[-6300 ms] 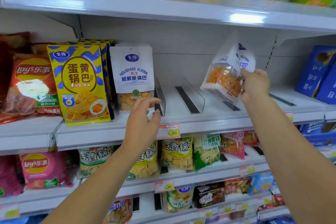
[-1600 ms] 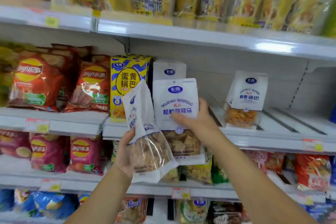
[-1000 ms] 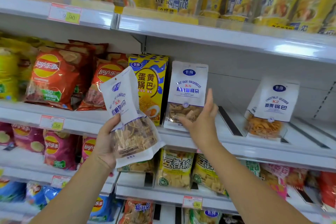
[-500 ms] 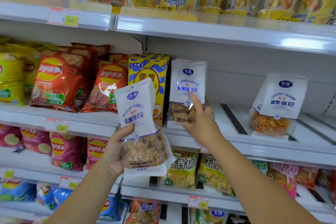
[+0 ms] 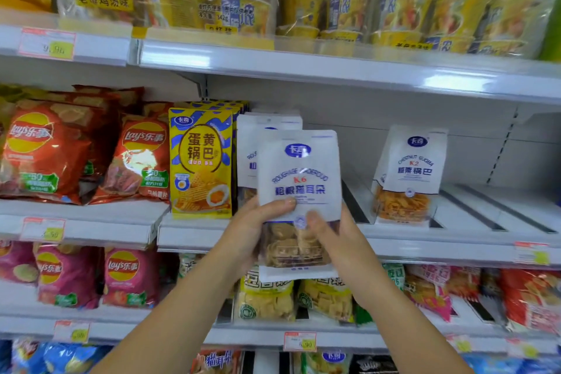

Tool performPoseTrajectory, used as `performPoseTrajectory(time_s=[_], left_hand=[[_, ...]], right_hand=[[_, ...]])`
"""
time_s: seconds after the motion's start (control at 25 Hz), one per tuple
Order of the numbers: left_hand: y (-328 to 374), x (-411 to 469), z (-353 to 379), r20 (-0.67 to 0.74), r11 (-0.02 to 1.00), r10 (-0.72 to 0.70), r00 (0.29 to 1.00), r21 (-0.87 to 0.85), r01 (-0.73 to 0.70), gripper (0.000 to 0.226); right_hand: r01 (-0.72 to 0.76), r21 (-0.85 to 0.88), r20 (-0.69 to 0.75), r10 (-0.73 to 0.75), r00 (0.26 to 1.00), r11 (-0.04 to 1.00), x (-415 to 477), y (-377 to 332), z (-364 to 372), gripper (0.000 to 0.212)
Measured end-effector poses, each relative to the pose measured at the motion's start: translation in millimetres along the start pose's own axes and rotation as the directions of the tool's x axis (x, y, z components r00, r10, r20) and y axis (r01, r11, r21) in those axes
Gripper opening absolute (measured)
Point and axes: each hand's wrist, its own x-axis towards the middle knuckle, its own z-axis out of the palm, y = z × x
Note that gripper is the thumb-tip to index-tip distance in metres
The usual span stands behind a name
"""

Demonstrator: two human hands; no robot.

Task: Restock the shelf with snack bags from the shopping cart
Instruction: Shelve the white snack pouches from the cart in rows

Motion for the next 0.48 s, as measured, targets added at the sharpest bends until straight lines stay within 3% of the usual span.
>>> performPoseTrajectory(time_s=[0.08,0.12,0.16,0.2,0.24,0.28,0.32,0.4,0.48], left_hand=[[-1.7,5.2,23.3,-0.030,0.988,0.058,0.998,0.143,-0.053,0.032],[-4.5,9.9,28.3,-0.065,0.936,0.176,0.982,0.319,-0.147,0.030],[-9.7,17.8,25.5,-0.079,0.766,0.400,0.913,0.575,-0.286,0.032],[-12.6,24.3,19.3,0.001,0.442,0.628,0.778,0.823,-0.358,0.039],[-17.1,33.6,10.2,0.151,0.105,0.727,0.670,0.940,-0.325,0.048],[-22.7,45.5,-0.2,0.266,-0.138,0.729,0.631,0.960,-0.244,0.056],[-29.1,57.3,-10.2,0.338,-0.295,0.701,0.628,0.939,-0.176,0.063],[-36.5,77.3,-21.9,0.392,-0.432,0.638,0.663,0.895,-0.113,0.066],[-34.4,89.2,-26.3,0.405,-0.475,0.605,0.686,0.875,-0.097,0.061]], right_hand=[[-0.001,-0.010,-0.104,0.000,0.995,1.000,-0.9,6.5,-16.0,0.037],[-0.005,0.012,-0.192,0.008,0.981,1.000,0.8,8.3,-23.9,0.037],[-0.002,0.033,-0.276,0.011,0.961,0.999,4.0,8.2,-32.6,0.035],[0.016,0.032,-0.348,-0.004,0.937,0.999,6.7,5.1,-40.6,0.035],[0.048,-0.006,-0.400,-0.046,0.915,0.999,13.0,2.7,-48.5,0.036],[0.077,-0.079,-0.426,-0.103,0.899,0.994,20.5,0.3,-54.7,0.037],[0.092,-0.164,-0.434,-0.156,0.887,0.982,29.4,-2.4,-58.5,0.038],[0.079,-0.341,-0.437,-0.232,0.869,0.937,53.6,-2.7,-61.6,0.044],[0.077,-0.425,-0.406,-0.266,0.874,0.902,84.7,2.6,-61.8,0.051]])
